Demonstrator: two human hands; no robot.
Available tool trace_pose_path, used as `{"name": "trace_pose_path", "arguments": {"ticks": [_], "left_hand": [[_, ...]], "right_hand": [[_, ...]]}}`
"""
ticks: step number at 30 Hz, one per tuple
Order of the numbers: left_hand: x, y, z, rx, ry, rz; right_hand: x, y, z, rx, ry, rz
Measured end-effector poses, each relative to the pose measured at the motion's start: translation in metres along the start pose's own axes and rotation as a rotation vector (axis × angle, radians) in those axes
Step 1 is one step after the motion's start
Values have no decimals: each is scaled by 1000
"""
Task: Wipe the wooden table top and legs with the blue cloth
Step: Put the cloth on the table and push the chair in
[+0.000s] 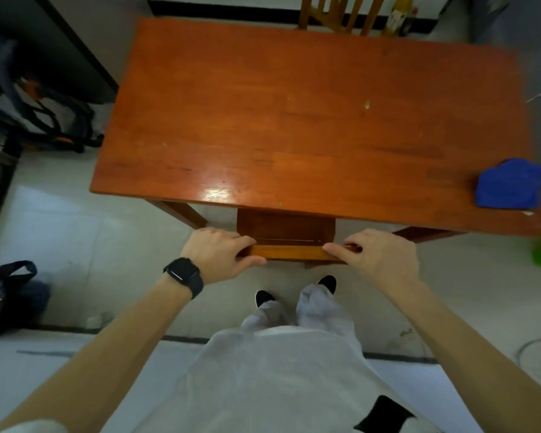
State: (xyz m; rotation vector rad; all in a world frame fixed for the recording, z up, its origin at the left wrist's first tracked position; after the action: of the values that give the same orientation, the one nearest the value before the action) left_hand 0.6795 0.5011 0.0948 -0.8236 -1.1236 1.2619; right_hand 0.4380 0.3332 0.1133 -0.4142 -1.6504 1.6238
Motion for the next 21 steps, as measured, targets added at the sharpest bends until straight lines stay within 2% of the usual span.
{"name": "trace_pose_path", "arguments": {"ticks": [3,11,21], "left_hand": [[-13,-9,-15,-19,-13,2],[-33,-32,-42,-67,-51,-74],[-54,-30,-54,-79,-106,-73]], "right_hand": [[-15,-6,-4,13,4,-41],[-38,-12,-19,-35,39,9],[-61,-16,-10,-62,59,23]]}}
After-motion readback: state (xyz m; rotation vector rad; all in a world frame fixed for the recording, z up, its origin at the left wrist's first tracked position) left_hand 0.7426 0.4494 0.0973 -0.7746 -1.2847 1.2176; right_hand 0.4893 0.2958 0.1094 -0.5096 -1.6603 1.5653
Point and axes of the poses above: each hand's wrist, its own x-axis away from the middle knuckle, its own y-axis out of the palm, z = x × y, the point moved 2 cm from there along -x, towards the middle knuckle, and after that the axes turned 9 degrees about x, right-handed, at the moved point
